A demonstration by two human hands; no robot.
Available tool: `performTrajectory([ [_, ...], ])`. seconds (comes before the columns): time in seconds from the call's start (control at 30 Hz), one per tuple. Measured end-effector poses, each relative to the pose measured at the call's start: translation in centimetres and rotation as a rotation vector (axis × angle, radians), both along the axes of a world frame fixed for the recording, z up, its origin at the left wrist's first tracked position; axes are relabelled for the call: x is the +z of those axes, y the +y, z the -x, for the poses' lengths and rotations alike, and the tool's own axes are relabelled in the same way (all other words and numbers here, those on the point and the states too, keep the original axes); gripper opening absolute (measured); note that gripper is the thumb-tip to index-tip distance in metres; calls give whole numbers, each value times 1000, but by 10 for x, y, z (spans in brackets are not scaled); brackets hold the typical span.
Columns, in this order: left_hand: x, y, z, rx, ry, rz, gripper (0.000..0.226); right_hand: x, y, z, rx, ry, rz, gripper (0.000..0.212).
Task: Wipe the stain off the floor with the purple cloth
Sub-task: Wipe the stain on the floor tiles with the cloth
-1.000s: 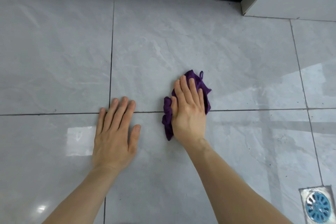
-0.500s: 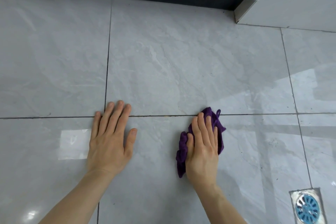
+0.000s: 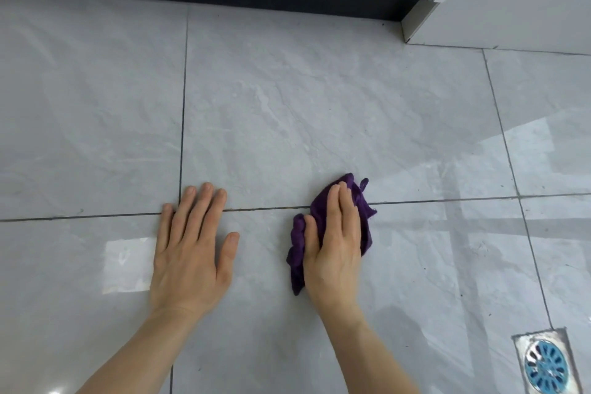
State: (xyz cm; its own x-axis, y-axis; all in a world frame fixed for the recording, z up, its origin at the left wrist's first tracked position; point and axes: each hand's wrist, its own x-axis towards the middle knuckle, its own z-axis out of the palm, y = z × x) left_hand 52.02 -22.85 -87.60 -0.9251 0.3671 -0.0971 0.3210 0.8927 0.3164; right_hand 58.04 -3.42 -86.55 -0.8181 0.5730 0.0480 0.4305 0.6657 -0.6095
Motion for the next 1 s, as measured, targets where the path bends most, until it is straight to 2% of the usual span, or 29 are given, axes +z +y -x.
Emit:
performTrajectory([
  [0.07,0,0,0,-2,-6,-1,65,2,1,4,-1,0,-13,58],
  [0.17,1,0,0,-2,-12,9,65,4,6,9,54,-32,-94,50],
  [0.3,1,1,-1,-2,-7,2,65,25,11,16,-26,-34,-17,14],
  [0.33,1,2,-1,-3,-9,4,65,31,12,15,-55,-34,15,10],
  [0.47,1,1,0,3,-8,3,65,60,24,19,-156,-136,380,54],
  [0.53,1,1,-1,2,-4,7,65,60,33,18,-49,-282,449,72],
  [0.6,0,0,-1,3,-4,7,65,52,34,16,71,-367,317,78],
  [0.63,1,0,0,1,-4,10,66,47,34,14,80,-321,238,74],
  [0.73,-2,-2,6,23,-7,14,66,37,32,21,-59,-13,-37,35],
  [0.77,-2,-1,6,20,-3,12,66,41,31,19,-123,50,-97,29],
  [0.83,-2,0,6,12,-3,5,66,46,22,9,-141,55,-137,39],
  [1.0,-9,-1,6,17,-4,14,66,19,-19,-44,108,-178,-198,82],
])
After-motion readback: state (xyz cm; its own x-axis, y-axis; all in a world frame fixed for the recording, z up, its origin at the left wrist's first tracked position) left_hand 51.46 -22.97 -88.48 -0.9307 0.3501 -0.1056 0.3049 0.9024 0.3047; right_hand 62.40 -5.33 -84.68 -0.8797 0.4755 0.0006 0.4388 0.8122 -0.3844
